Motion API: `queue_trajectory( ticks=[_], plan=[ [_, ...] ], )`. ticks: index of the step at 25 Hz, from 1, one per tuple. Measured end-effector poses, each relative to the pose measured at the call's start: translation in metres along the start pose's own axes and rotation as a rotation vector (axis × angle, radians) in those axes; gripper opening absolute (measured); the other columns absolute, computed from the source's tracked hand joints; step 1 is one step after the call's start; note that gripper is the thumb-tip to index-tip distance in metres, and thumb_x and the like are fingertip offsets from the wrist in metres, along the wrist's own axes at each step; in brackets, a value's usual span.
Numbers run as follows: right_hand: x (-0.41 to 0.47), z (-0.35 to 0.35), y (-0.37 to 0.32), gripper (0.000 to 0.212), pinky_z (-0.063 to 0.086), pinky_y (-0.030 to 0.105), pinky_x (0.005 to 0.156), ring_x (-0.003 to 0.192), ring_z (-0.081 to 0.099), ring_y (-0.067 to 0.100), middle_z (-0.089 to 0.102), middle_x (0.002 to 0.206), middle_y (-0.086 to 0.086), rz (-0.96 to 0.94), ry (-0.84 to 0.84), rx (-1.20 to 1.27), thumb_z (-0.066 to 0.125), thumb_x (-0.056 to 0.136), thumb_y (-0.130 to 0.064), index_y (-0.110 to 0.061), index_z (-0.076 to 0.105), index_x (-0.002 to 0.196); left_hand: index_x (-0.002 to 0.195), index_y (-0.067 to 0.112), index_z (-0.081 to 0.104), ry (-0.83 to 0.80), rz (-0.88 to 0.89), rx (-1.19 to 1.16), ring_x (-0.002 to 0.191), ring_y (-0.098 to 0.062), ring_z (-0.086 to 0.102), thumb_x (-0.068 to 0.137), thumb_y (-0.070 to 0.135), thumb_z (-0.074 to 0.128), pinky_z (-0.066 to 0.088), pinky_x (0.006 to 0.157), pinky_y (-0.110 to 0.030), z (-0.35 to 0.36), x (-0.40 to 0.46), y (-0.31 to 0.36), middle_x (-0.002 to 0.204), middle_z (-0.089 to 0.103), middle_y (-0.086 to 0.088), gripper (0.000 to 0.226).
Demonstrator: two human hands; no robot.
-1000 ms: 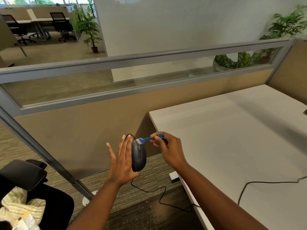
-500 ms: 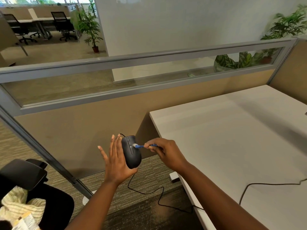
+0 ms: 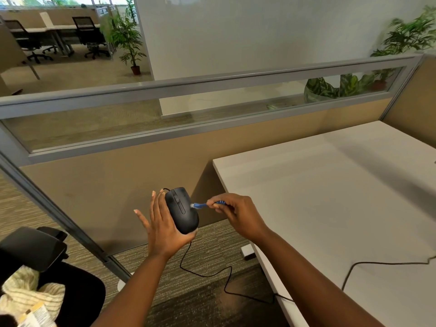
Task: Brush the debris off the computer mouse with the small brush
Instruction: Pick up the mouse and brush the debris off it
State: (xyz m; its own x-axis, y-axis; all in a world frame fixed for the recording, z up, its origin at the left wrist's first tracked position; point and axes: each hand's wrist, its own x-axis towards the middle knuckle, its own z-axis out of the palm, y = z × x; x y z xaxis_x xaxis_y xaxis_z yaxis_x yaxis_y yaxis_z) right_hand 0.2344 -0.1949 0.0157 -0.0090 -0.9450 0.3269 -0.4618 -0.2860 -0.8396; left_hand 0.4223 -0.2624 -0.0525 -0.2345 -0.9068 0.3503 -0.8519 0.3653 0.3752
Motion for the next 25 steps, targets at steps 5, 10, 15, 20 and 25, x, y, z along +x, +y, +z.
queue_trajectory(
  ticks=[5,10,15,20,25],
  plan=[
    [-0.005,0.009,-0.001,0.019,0.055,0.034,0.079,0.087,0.064,0.017,0.07,0.099,0.01,0.008,-0.07,-0.054,0.054,0.088,-0.007,-0.012,0.067,0.101,0.14,-0.002,0.022,-0.008,-0.113,0.026,0.139,-0.032,0.016,0.042,0.052,0.086,-0.006,0.102,-0.069,-0.002,0.007,0.002,0.147,0.028,-0.02,0.129],
    [-0.009,0.013,-0.004,0.016,0.053,0.014,0.075,0.081,0.065,0.006,0.07,0.092,0.007,0.132,-0.111,0.094,0.056,0.087,-0.007,-0.011,0.068,0.096,0.141,-0.001,0.019,-0.021,-0.132,0.025,0.14,-0.031,0.012,0.044,0.053,0.085,-0.007,0.103,-0.069,-0.001,0.004,-0.002,0.148,0.025,-0.021,0.13],
    [-0.007,-0.001,-0.007,0.011,0.055,0.016,0.059,0.064,0.067,0.01,0.068,0.072,0.003,0.436,0.335,0.38,0.073,0.072,-0.005,-0.015,0.07,0.074,0.141,0.001,0.021,-0.028,-0.094,-0.032,0.14,-0.03,0.015,0.042,0.051,0.087,-0.01,0.103,-0.065,-0.002,-0.004,-0.001,0.147,0.027,-0.02,0.129],
    [-0.013,-0.007,-0.007,0.01,0.054,0.016,0.052,0.055,0.066,0.012,0.064,0.07,0.015,0.714,0.426,0.717,0.065,0.079,-0.001,-0.003,0.062,0.07,0.139,-0.005,0.022,-0.08,0.057,-0.003,0.137,-0.032,0.019,0.039,0.05,0.088,-0.006,0.102,-0.069,-0.004,-0.009,0.005,0.146,0.027,-0.025,0.132],
    [-0.016,-0.004,-0.007,0.01,0.053,0.016,0.049,0.047,0.061,0.01,0.061,0.066,0.012,0.766,0.353,0.759,0.061,0.083,-0.008,-0.004,0.066,0.076,0.137,-0.005,0.023,-0.117,0.145,-0.005,0.135,-0.028,0.018,0.041,0.061,0.07,-0.001,0.1,-0.073,-0.004,-0.01,0.009,0.143,0.033,-0.026,0.126]
  ],
)
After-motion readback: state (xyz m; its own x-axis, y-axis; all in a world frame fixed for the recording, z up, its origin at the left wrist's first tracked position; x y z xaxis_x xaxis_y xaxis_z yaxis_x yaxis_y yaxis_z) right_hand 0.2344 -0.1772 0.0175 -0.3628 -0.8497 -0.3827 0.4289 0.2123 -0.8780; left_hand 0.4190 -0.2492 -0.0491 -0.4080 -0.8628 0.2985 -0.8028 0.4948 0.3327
